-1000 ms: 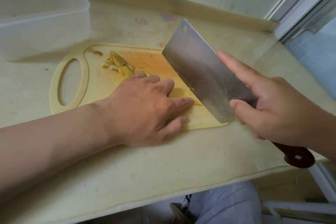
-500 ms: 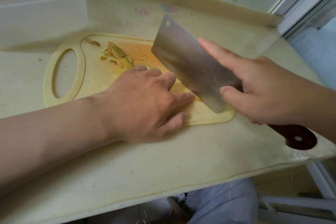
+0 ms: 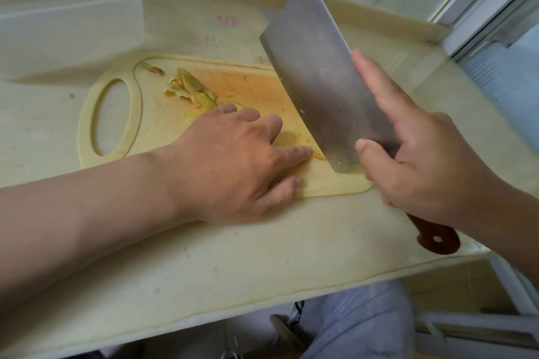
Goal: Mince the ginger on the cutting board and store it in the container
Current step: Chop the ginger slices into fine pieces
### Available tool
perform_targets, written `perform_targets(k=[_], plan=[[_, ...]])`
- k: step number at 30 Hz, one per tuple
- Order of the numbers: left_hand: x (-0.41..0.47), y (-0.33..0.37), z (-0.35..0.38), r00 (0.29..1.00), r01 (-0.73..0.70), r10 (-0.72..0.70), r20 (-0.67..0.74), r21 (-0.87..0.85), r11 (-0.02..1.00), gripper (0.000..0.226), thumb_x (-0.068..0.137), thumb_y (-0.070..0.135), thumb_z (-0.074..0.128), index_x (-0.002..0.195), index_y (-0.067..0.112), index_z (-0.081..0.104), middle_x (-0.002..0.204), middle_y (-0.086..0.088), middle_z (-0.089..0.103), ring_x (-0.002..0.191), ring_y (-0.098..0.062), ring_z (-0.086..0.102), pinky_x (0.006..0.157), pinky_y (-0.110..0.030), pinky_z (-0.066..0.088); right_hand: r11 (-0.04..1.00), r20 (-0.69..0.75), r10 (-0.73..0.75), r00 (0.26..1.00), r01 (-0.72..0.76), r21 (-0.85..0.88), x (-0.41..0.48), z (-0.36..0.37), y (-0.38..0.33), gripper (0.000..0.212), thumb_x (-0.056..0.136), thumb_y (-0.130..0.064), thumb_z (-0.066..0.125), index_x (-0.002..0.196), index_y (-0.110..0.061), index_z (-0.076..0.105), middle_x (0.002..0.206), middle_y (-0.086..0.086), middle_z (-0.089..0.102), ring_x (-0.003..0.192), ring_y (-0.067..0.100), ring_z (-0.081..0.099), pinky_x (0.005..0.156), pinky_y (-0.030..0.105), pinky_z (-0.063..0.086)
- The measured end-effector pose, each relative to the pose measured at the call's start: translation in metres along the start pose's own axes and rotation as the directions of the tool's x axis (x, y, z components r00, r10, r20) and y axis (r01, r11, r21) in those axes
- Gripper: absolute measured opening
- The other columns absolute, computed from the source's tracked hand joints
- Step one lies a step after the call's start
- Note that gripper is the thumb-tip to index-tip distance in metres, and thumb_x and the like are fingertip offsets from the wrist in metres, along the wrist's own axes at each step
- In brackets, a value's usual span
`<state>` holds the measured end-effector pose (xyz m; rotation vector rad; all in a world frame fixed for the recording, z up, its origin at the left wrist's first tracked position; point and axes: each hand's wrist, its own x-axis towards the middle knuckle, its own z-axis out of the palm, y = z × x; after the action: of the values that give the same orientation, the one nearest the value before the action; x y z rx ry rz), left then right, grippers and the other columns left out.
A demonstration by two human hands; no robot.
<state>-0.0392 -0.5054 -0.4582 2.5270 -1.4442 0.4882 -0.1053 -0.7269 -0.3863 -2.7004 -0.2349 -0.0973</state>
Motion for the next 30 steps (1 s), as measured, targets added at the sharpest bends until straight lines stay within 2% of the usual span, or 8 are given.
perform_targets(k=[5, 12, 15, 18, 21, 24, 27, 30], plan=[[-0.001, 0.0, -0.002, 1.0, -0.004, 0.003, -0.008, -0.028, 1.0, 0.053, 0.096, 0.053, 0.031, 0.118, 0.023, 0.069, 0.079, -0.008, 0.05, 0.065, -0.033, 0.053, 0.064, -0.041, 0.049, 1.0, 0.049, -0.022, 0.999, 0.022, -0.004, -0.004, -0.006, 0.001, 0.088, 0.092, -0.011, 0.051, 0.159, -0.057, 0.015, 0.051, 0.016, 0.054, 0.04, 0.028, 0.049, 0.051, 0.041, 0.047], [-0.003, -0.001, -0.001, 0.998, -0.021, 0.018, -0.067, -0.038, 0.999, 0.048, 0.096, 0.045, 0.036, 0.092, 0.015, 0.073, 0.074, -0.008, 0.047, 0.057, -0.033, 0.047, 0.06, -0.04, 0.047, 0.998, 0.18, -0.001, 0.984, 0.012, -0.063, 0.008, -0.014, -0.002, 0.087, 0.094, -0.015, 0.047, 0.155, -0.065, 0.009, 0.052, 0.013, 0.055, 0.043, 0.023, 0.05, 0.044, 0.025, 0.043], [-0.004, -0.002, 0.001, 0.996, -0.023, 0.019, -0.086, -0.047, 0.999, 0.047, 0.096, 0.043, 0.037, 0.087, 0.014, 0.073, 0.073, -0.007, 0.046, 0.056, -0.033, 0.047, 0.06, -0.04, 0.047, 0.996, 0.226, 0.036, 0.973, -0.017, -0.084, 0.014, -0.015, -0.007, 0.087, 0.094, -0.018, 0.044, 0.153, -0.067, 0.005, 0.053, 0.012, 0.057, 0.042, 0.022, 0.052, 0.044, 0.027, 0.047], [-0.002, -0.002, 0.004, 0.993, -0.05, 0.043, -0.109, -0.062, 0.997, 0.045, 0.096, 0.041, 0.04, 0.085, 0.012, 0.073, 0.071, -0.008, 0.046, 0.053, -0.034, 0.045, 0.057, -0.039, 0.046, 0.989, 0.253, 0.052, 0.966, -0.015, -0.145, 0.027, -0.013, -0.015, 0.087, 0.095, -0.018, 0.046, 0.155, -0.064, 0.003, 0.058, -0.001, 0.064, 0.046, 0.015, 0.059, 0.049, 0.029, 0.052], [-0.002, -0.002, 0.003, 0.991, -0.074, 0.065, -0.113, -0.076, 0.994, 0.045, 0.096, 0.04, 0.041, 0.087, 0.011, 0.073, 0.071, -0.008, 0.046, 0.051, -0.034, 0.045, 0.055, -0.038, 0.046, 0.984, 0.228, 0.035, 0.973, 0.007, -0.179, 0.047, -0.006, -0.024, 0.09, 0.093, -0.013, 0.049, 0.161, -0.055, 0.007, 0.053, -0.001, 0.062, 0.043, 0.01, 0.061, 0.052, 0.032, 0.057], [-0.004, -0.001, 0.002, 0.991, -0.089, 0.08, -0.109, -0.079, 0.993, 0.046, 0.096, 0.041, 0.038, 0.092, 0.012, 0.074, 0.072, -0.008, 0.048, 0.052, -0.035, 0.047, 0.056, -0.04, 0.047, 0.993, 0.205, 0.033, 0.978, -0.009, -0.118, 0.06, -0.001, -0.029, 0.091, 0.091, -0.007, 0.048, 0.162, -0.052, 0.011, 0.058, -0.005, 0.063, 0.039, 0.013, 0.063, 0.051, 0.036, 0.061], [-0.004, -0.001, 0.002, 0.989, -0.102, 0.092, -0.118, -0.083, 0.991, 0.047, 0.096, 0.042, 0.037, 0.095, 0.012, 0.074, 0.072, -0.008, 0.048, 0.054, -0.036, 0.049, 0.057, -0.041, 0.047, 0.999, 0.082, 0.024, 0.996, -0.022, -0.034, 0.052, 0.005, -0.024, 0.092, 0.09, -0.005, 0.049, 0.162, -0.052, 0.014, 0.055, 0.003, 0.064, 0.04, 0.017, 0.063, 0.051, 0.033, 0.059], [-0.005, -0.002, 0.001, 0.986, -0.105, 0.093, -0.137, -0.082, 0.991, 0.046, 0.096, 0.042, 0.038, 0.093, 0.013, 0.073, 0.071, -0.008, 0.048, 0.055, -0.036, 0.051, 0.056, -0.04, 0.049, 0.996, -0.072, 0.057, 0.996, -0.052, 0.075, 0.034, 0.012, -0.017, 0.091, 0.093, -0.006, 0.051, 0.158, -0.058, 0.015, 0.061, 0.015, 0.066, 0.047, 0.028, 0.062, 0.052, 0.044, 0.058]])
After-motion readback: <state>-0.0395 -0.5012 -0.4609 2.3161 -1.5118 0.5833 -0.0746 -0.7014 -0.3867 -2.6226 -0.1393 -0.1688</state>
